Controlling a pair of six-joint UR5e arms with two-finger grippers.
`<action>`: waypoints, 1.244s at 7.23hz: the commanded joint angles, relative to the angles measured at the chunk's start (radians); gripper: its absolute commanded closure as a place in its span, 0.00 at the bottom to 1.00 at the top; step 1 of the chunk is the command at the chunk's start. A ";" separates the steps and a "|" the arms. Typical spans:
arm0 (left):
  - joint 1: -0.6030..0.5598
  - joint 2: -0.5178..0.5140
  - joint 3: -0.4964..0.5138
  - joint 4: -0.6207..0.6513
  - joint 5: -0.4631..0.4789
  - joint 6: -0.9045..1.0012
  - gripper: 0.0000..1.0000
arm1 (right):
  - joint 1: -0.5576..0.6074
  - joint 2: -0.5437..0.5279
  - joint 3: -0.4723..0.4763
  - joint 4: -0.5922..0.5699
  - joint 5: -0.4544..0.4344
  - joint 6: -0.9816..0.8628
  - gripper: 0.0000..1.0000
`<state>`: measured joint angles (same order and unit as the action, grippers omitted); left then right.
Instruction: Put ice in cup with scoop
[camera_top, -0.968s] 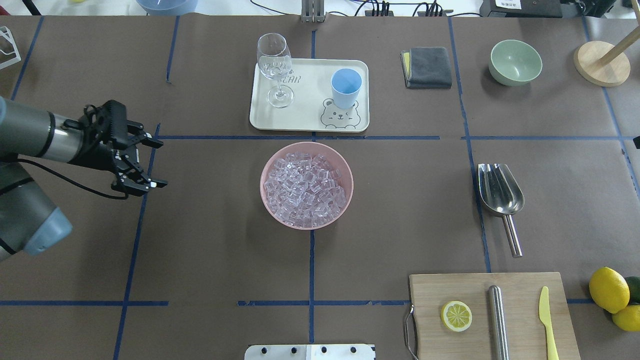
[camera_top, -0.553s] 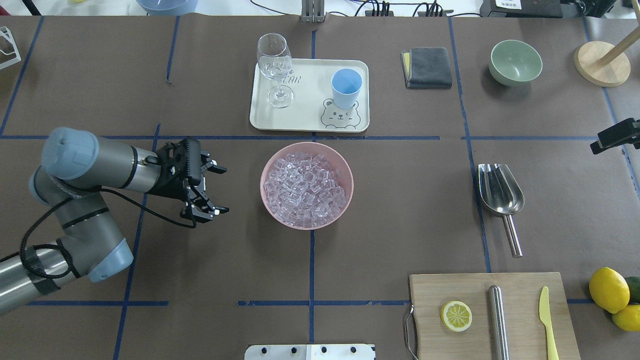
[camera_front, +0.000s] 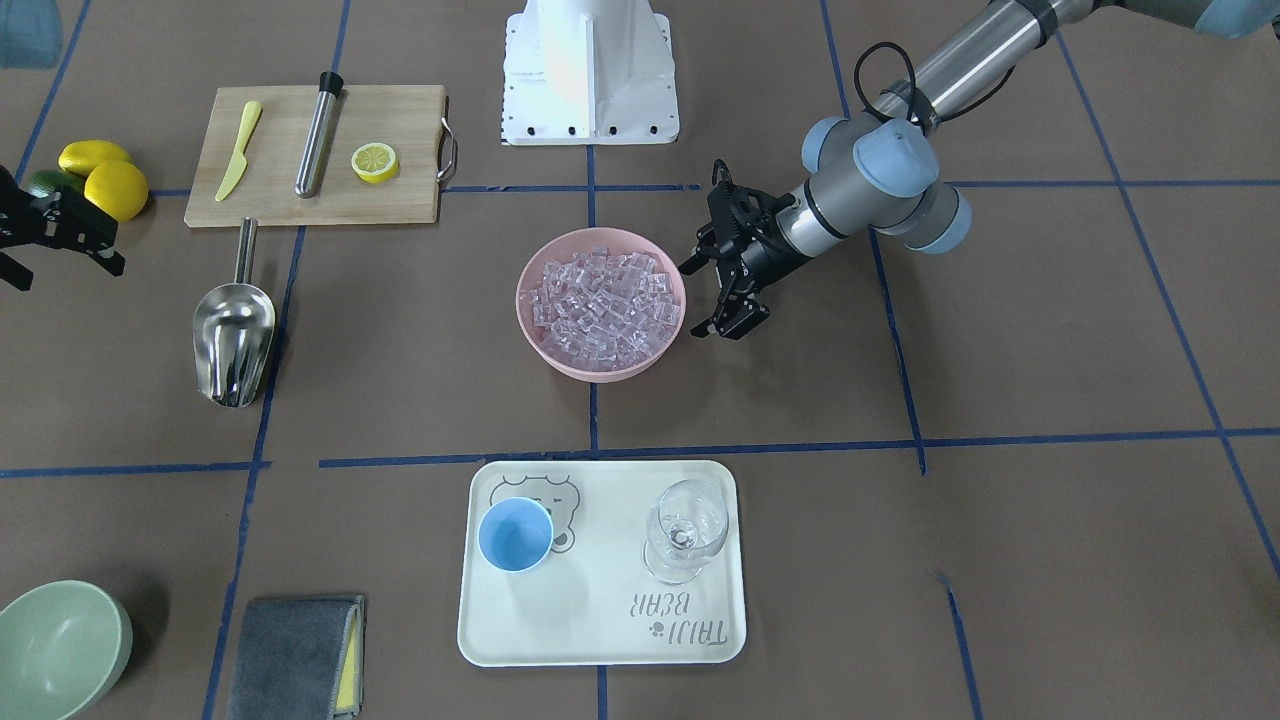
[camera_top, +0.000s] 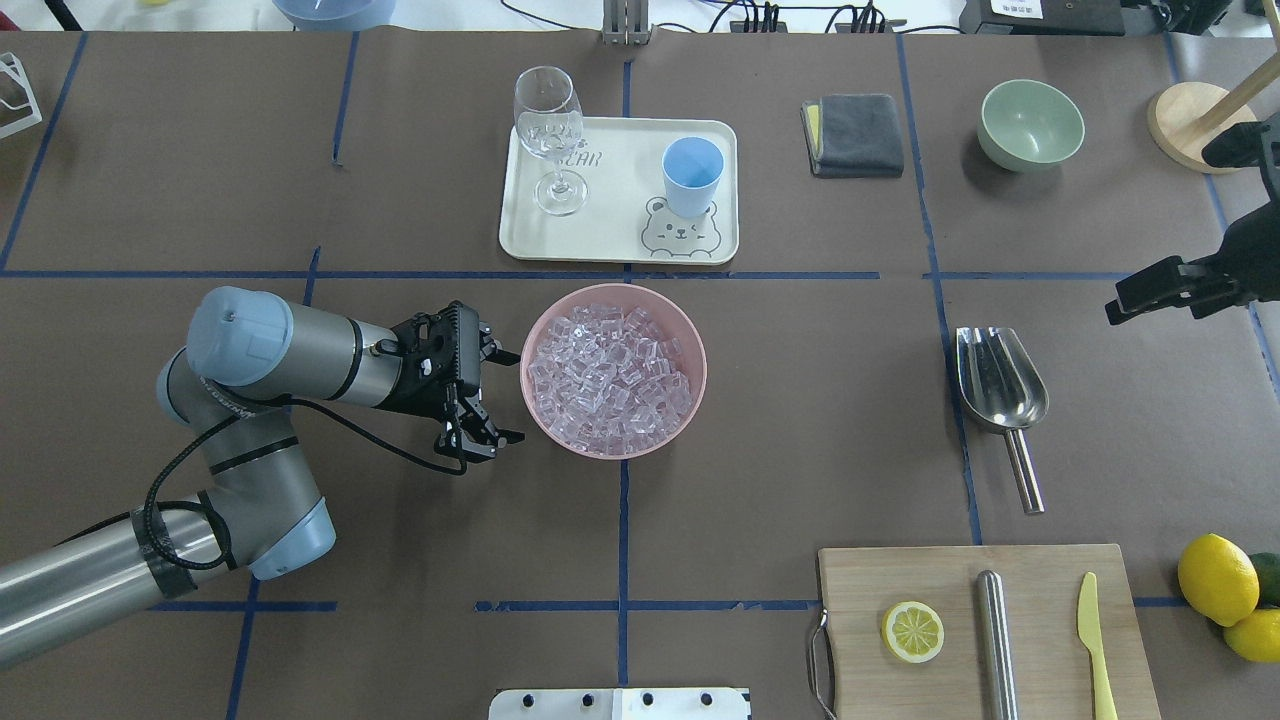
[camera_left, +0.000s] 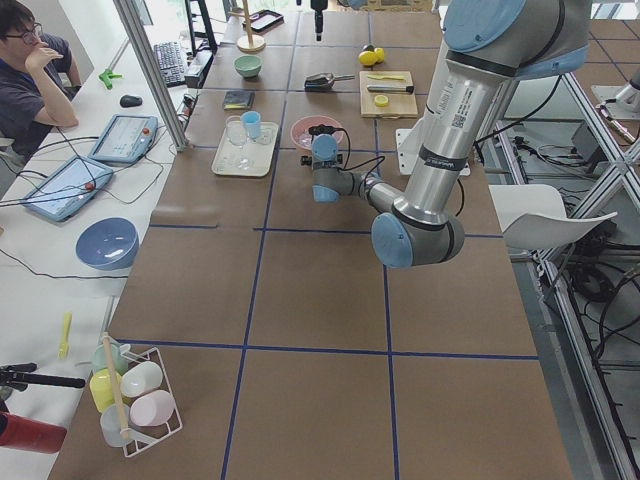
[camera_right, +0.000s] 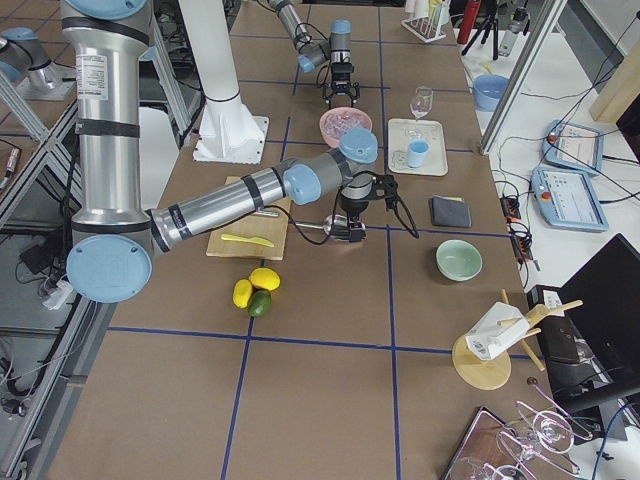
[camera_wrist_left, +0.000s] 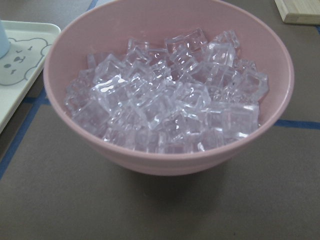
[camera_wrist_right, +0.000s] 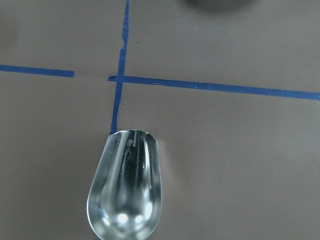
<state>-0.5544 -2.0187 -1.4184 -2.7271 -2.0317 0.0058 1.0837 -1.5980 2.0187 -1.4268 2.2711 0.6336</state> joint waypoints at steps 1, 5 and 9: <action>0.002 -0.009 0.009 0.001 0.002 -0.003 0.00 | -0.047 0.000 0.023 0.028 -0.030 0.073 0.00; 0.001 -0.021 0.013 0.003 0.002 -0.046 0.00 | -0.183 -0.013 0.095 0.028 -0.123 0.256 0.00; 0.001 -0.021 0.015 0.001 0.002 -0.046 0.00 | -0.336 -0.125 0.124 0.175 -0.232 0.415 0.00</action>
<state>-0.5537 -2.0401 -1.4047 -2.7258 -2.0295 -0.0398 0.7956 -1.6863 2.1431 -1.3152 2.0757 1.0023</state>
